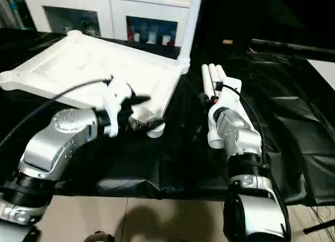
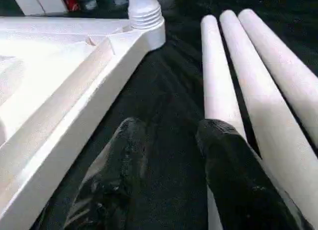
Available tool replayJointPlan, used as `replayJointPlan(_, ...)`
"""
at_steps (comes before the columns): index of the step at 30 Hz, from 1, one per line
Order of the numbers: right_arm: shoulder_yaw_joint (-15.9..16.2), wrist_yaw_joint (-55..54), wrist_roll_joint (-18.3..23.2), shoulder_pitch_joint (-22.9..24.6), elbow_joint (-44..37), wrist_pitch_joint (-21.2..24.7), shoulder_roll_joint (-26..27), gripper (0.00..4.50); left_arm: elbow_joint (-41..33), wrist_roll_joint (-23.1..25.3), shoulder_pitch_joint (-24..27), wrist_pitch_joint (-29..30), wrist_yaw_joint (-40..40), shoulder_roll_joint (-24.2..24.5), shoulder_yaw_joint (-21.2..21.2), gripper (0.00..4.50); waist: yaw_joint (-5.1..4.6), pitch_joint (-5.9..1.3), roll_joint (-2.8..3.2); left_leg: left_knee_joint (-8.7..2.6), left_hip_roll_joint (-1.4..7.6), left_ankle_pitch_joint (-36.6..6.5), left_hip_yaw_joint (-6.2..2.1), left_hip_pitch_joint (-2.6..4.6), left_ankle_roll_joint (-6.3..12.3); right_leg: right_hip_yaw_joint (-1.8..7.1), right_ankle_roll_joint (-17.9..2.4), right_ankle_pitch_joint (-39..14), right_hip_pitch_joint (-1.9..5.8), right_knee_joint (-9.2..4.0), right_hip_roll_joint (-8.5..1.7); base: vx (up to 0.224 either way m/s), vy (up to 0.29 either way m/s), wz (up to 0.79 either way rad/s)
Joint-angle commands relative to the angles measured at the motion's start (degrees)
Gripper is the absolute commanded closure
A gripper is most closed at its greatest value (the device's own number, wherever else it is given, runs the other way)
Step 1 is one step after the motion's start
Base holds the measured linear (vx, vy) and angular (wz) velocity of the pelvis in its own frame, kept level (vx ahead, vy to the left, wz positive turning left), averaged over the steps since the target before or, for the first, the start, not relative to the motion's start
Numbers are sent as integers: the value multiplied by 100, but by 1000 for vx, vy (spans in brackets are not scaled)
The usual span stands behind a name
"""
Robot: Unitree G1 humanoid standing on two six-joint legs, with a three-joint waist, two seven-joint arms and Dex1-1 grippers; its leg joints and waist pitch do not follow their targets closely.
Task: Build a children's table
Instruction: Pick table leg
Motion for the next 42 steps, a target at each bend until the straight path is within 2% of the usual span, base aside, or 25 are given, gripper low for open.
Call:
replayJointPlan(1,115,-61,-196,-276,152,353,-222,215,-116,81,25,157,-54,60,-105,0,-2,-421,50,-362,74,-905,-45,138,-202,217,-1003,-359,262,-407,-322,0,0,0)
replayJointPlan(4,179,-73,-226,-568,555,638,-344,195,-184,129,63,238,-139,174,-115,0,-2,-409,36,-362,68,-920,-44,134,-220,220,-971,-414,261,-414,-328,0,0,0)
replayJointPlan(6,204,-65,-231,-669,711,704,-381,173,-210,130,72,261,-172,227,-127,0,-2,-414,48,-360,75,-901,-49,131,-224,220,-974,-384,262,-406,-339,0,0,0)
replayJointPlan(7,258,-51,-276,-859,997,807,-440,166,-261,128,88,313,-221,312,-151,0,-4,-407,24,-360,73,-880,-42,124,-212,222,-975,-345,261,-409,-334,0,0,0)
replayJointPlan(8,290,-35,-314,-977,1180,866,-470,159,-297,124,93,350,-259,378,-184,0,-7,-418,37,-359,73,-858,-48,131,-210,215,-1020,-319,263,-392,-335,0,0,0)
replayJointPlan(10,286,-74,-337,-1045,1299,879,-489,138,-329,119,103,379,-287,425,-212,0,-1,-413,43,-356,75,-826,-43,118,-209,221,-1044,-242,265,-390,-339,0,0,0)
replayJointPlan(11,286,-74,-337,-1045,1299,879,-489,129,-329,119,103,379,-287,425,-212,0,4,-418,24,-352,78,-782,-42,125,-202,219,-1052,-190,265,-374,-339,0,0,0)
replayJointPlan(12,338,-110,-421,-1173,1525,1022,-532,121,-377,110,126,415,-296,489,-255,0,0,-411,29,-354,75,-774,-41,120,-206,214,-1052,-190,262,-371,-330,0,0,0)
replayJointPlan(16,322,-295,-484,-1386,1977,1245,-580,81,-461,166,190,439,-269,552,-286,0,2,-384,10,-361,78,-860,-35,120,-237,220,-1020,-365,250,-394,-339,0,0,0)
replayJointPlan(20,305,-303,-443,-1471,2194,1227,-585,81,-517,176,231,472,-295,599,-303,0,-4,-379,7,-364,83,-939,-39,117,-274,221,-958,-512,242,-404,-350,0,0,0)
replayJointPlan(28,366,-99,-518,-1512,2655,1307,-514,81,-583,169,256,514,-298,694,-364,0,-6,-376,9,-367,87,-934,-38,113,-271,218,-1000,-490,237,-401,-353,0,0,0)
replayJointPlan(36,163,-80,-346,-1473,2959,1244,-460,81,-632,163,266,544,-295,735,-378,0,-2,-373,-8,-370,92,-959,-37,107,-264,219,-993,-567,235,-406,-362,0,0,0)
replayJointPlan(38,133,-56,-330,-1478,3002,1229,-449,114,-651,158,272,556,-302,747,-371,0,1,-377,-13,-372,95,-947,-38,105,-256,219,-994,-579,238,-403,-369,0,0,0)
replayJointPlan(41,115,-54,-324,-1482,3043,1207,-445,120,-657,157,273,559,-308,757,-373,0,-3,-372,-13,-377,96,-979,-39,109,-278,215,-990,-645,227,-411,-362,0,0,0)
replayJointPlan(42,108,-51,-318,-1480,3064,1192,-443,149,-670,152,279,564,-314,768,-374,0,-1,-374,-7,-378,99,-999,-39,114,-287,214,-987,-665,222,-412,-366,0,0,0)
